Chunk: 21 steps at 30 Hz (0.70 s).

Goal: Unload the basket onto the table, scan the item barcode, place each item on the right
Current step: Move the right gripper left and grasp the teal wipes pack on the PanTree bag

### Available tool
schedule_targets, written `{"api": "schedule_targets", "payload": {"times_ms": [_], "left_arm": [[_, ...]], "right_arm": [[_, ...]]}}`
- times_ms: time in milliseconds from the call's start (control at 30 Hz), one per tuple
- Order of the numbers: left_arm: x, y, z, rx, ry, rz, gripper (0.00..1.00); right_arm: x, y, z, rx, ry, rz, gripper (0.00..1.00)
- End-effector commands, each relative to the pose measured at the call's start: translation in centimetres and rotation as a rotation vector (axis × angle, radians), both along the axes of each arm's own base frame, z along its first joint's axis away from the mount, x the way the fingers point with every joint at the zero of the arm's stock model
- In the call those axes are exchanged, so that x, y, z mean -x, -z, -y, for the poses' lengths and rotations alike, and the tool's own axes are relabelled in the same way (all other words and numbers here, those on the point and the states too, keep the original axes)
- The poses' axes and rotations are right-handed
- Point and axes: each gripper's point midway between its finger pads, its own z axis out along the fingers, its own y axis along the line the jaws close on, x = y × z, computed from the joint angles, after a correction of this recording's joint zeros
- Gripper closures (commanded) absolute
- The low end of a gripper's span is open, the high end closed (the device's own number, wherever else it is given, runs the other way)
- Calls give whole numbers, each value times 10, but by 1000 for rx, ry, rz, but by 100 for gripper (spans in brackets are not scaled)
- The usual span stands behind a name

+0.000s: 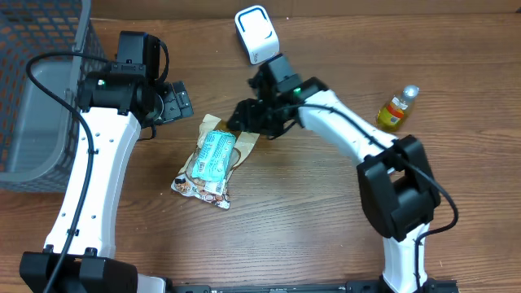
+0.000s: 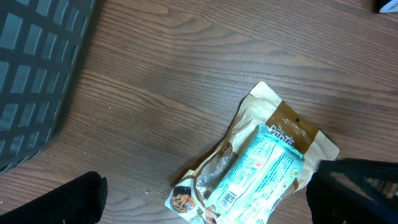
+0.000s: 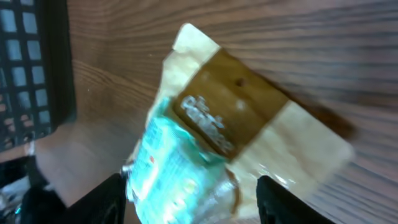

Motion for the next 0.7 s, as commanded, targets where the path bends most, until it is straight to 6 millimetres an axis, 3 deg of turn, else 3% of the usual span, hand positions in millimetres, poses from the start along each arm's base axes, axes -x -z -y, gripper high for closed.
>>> {"api": "schedule_targets", "payload": {"times_ms": [0, 300, 500, 600, 667], "left_arm": [[-3, -6, 1, -1, 17, 16, 0], [-3, -6, 1, -1, 17, 16, 0], [-3, -6, 1, -1, 17, 16, 0], [-3, -6, 1, -1, 17, 16, 0], [-3, -6, 1, -1, 17, 16, 1]], "right_arm": [[-7, -2, -11, 57, 93, 46, 37], [10, 13, -29, 136, 134, 55, 38], [16, 37, -30, 158, 181, -22, 39], [19, 43, -29, 167, 179, -31, 45], [19, 43, -29, 168, 178, -33, 56]]}}
